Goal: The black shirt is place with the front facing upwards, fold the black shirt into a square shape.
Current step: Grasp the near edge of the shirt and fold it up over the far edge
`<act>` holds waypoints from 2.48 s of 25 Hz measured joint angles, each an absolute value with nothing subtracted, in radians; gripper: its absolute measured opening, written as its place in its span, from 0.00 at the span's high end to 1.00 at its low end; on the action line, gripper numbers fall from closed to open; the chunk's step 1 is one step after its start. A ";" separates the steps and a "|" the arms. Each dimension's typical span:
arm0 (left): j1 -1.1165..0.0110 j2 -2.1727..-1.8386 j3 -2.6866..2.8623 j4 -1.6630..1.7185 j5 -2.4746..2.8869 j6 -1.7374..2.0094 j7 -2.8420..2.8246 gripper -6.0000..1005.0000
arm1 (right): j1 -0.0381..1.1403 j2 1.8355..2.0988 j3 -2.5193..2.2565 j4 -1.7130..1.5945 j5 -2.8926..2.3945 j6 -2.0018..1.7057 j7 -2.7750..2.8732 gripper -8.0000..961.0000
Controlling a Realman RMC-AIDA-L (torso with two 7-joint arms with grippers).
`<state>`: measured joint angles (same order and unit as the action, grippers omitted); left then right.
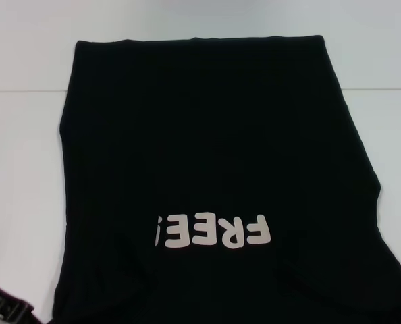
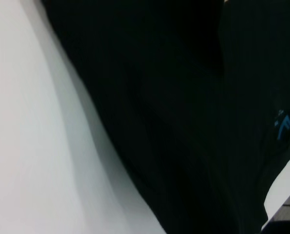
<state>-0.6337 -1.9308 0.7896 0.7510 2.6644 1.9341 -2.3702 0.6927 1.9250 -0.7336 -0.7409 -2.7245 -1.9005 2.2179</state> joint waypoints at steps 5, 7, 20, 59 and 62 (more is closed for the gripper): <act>-0.670 -1.922 0.679 0.751 2.659 1.881 -2.372 0.96 | 0.716 1.908 -0.559 -0.739 -2.718 -1.861 2.225 0.94; -0.690 -1.912 0.599 0.750 2.659 1.837 -2.387 0.95 | 0.722 1.893 -0.465 -0.738 -2.693 -1.827 2.242 0.94; -0.725 -1.914 0.316 0.673 2.487 1.400 -2.399 0.95 | 0.688 1.903 -0.325 -0.561 -2.228 -1.414 2.173 0.94; -0.827 -2.142 0.371 0.541 2.154 0.617 -1.952 0.95 | 0.744 2.057 -0.495 -0.488 -2.055 -0.740 1.870 0.92; -0.829 -2.152 0.371 0.533 2.130 0.608 -1.920 0.94 | 0.745 2.063 -0.501 -0.484 -2.055 -0.724 1.825 0.90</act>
<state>-0.8289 -2.1516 0.3712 0.5328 2.1299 0.6084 -1.9196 0.7454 2.0629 -0.5008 -0.4836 -2.0547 -0.7239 1.8251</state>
